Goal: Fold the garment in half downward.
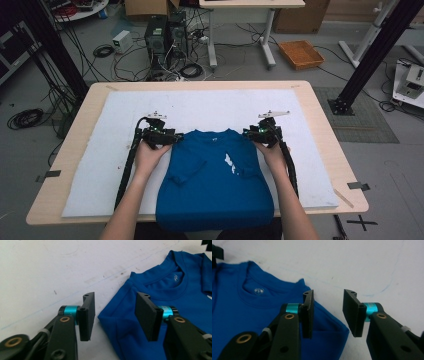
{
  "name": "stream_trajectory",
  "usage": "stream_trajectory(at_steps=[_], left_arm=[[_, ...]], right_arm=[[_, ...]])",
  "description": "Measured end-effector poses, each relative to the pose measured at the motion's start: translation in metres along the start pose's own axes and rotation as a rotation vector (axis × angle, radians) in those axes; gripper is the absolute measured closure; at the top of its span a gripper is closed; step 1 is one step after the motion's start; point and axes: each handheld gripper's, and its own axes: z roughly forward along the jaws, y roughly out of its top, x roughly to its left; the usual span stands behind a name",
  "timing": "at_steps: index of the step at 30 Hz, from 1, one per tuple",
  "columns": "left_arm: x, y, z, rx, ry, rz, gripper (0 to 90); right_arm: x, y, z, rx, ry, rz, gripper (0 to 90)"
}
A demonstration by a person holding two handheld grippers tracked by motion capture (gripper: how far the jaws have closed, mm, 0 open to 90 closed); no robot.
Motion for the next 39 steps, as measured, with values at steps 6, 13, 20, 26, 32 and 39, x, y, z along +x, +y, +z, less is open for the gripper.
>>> stream_trajectory(at_steps=[6, 13, 20, 26, 32, 39], left_arm=[[-0.001, 0.001, 0.007, 0.043, 0.018, 0.023, 52.0], [-0.004, 0.002, 0.006, 0.066, 0.083, 0.094, 75.8], [-0.007, 0.006, 0.007, 0.042, 0.049, 0.085, 64.8], [-0.014, 0.010, 0.017, 0.091, 0.069, 0.115, 60.4], [-0.025, 0.008, 0.018, 0.094, 0.114, 0.195, 77.9], [-0.024, 0.009, 0.019, 0.081, 0.095, 0.203, 87.2]], right_arm=[[0.004, -0.002, 0.012, 0.050, -0.020, -0.050, 64.8], [0.007, -0.003, 0.013, 0.079, -0.079, -0.138, 88.5], [0.002, 0.001, 0.006, -0.010, -0.056, -0.069, 73.7], [0.004, 0.006, 0.018, 0.024, 0.011, -0.046, 64.1], [0.013, 0.004, 0.028, 0.071, 0.001, -0.124, 84.5], [0.018, 0.007, 0.026, 0.030, 0.005, -0.159, 89.2]])
